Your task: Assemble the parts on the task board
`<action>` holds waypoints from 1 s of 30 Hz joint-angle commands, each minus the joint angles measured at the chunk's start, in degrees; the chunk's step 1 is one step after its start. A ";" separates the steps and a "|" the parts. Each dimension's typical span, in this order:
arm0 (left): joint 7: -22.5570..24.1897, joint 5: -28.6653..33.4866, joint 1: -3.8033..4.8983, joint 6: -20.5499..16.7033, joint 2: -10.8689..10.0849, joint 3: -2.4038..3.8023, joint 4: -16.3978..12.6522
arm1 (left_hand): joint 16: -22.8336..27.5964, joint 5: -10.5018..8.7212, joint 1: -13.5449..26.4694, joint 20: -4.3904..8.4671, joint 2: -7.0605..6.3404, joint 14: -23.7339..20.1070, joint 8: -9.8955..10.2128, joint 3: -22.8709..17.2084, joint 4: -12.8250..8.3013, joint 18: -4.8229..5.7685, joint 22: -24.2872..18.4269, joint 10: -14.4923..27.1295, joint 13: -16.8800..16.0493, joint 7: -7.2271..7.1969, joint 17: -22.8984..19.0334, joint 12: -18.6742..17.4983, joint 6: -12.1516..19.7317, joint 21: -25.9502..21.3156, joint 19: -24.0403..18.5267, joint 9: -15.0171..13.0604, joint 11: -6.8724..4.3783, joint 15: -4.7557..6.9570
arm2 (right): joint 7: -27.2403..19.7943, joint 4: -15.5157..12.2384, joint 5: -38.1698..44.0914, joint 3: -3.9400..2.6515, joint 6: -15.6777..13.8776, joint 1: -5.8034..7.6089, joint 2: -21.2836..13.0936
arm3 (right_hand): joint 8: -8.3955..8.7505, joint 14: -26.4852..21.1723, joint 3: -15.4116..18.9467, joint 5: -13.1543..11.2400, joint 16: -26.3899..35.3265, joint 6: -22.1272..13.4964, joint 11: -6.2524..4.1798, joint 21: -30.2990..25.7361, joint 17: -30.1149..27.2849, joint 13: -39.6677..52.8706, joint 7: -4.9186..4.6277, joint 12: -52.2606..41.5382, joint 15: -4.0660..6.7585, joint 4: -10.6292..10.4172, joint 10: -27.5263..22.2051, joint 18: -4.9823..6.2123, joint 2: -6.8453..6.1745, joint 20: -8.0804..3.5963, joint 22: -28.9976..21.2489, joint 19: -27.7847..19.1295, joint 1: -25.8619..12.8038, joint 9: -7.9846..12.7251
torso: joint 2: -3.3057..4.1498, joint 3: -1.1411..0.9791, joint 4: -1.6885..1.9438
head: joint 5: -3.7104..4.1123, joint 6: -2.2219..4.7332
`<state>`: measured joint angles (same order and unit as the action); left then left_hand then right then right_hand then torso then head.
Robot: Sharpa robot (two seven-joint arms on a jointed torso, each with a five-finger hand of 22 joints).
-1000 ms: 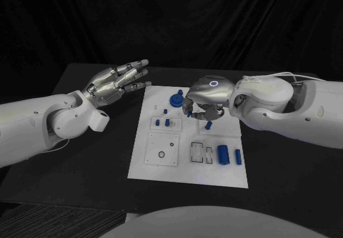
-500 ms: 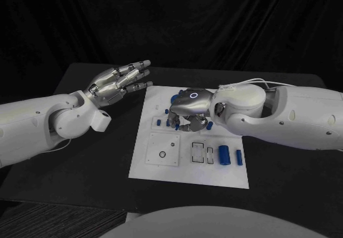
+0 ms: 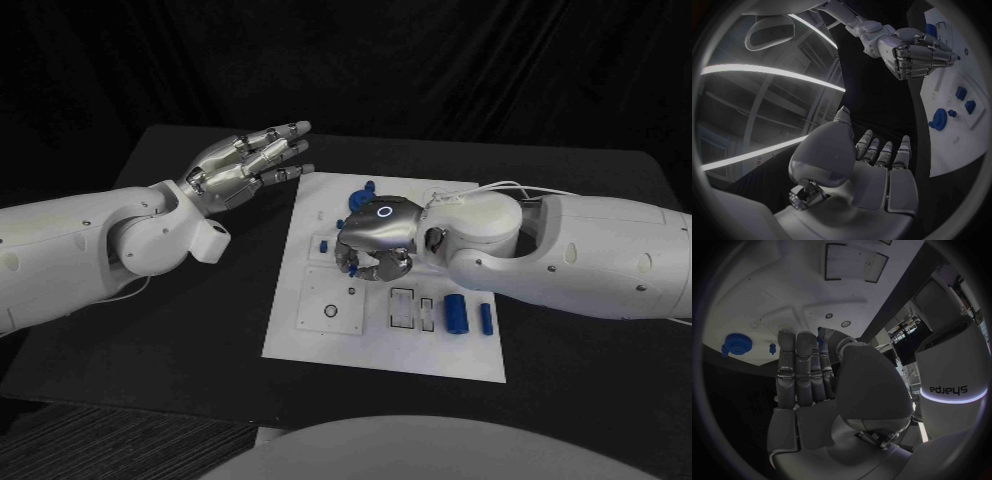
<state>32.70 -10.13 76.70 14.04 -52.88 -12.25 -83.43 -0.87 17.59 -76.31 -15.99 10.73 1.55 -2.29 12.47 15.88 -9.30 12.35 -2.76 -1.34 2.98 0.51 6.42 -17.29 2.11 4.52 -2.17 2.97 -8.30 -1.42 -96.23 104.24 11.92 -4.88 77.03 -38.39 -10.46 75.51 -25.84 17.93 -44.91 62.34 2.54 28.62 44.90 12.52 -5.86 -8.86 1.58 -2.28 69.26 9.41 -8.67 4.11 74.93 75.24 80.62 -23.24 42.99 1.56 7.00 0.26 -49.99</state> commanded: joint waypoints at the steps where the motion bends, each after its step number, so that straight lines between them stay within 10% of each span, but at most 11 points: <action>1: 0.38 0.34 -0.07 0.50 0.16 0.06 0.03 | -0.24 0.26 -0.59 -0.11 0.04 0.02 -0.12 0.34 0.09 -0.95 0.04 0.05 -0.06 0.31 0.08 0.38 -0.12 -0.05 -0.09 0.01 0.27 -0.23 | 1.27 -0.39 2.93 -0.05 -3.59 -0.46 0.04 | 0.20 0.48 0.42 0.31 -0.33 0.20 0.18 0.32 0.09 0.00 -0.19 0.32 0.07 0.12 0.25 -0.79 -0.09 0.02 3.60 0.49 -0.03 -0.14 | 0.01 0.03 -0.06 | -0.19 -0.01; 30: -0.95 0.34 -0.07 1.51 0.46 0.06 0.49 | -0.25 0.34 -0.85 -0.29 0.25 0.00 -0.29 0.37 -0.04 -1.02 0.08 0.02 -0.05 0.89 0.08 0.43 -0.65 0.04 0.08 -0.08 0.62 -0.44 | 3.24 -1.82 3.40 -0.04 -2.59 -2.44 -1.48 | 0.42 0.29 0.56 0.94 0.19 0.23 0.19 -0.36 -0.49 -0.05 -0.25 0.39 0.04 0.29 0.34 -0.65 -0.10 0.05 3.44 0.36 0.14 -0.05 | -0.10 0.00 -0.09 | -0.53 -0.01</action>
<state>31.42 -10.13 76.70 14.63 -52.56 -12.25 -82.92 -0.87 17.59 -76.53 -15.99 10.95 1.55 -2.28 12.47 15.89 -9.30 12.45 -2.72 -1.32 3.50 0.50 6.65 -17.81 2.11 4.52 -2.16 3.35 -8.29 0.42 -97.80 107.09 11.90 -7.47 74.76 -39.79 -9.85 75.71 -25.52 18.65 -45.09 62.32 2.54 28.60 44.46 12.45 -6.03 -8.86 1.78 -1.96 69.26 9.41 -8.77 4.11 74.92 75.24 80.67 -23.30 42.89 1.57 6.88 -0.31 -49.99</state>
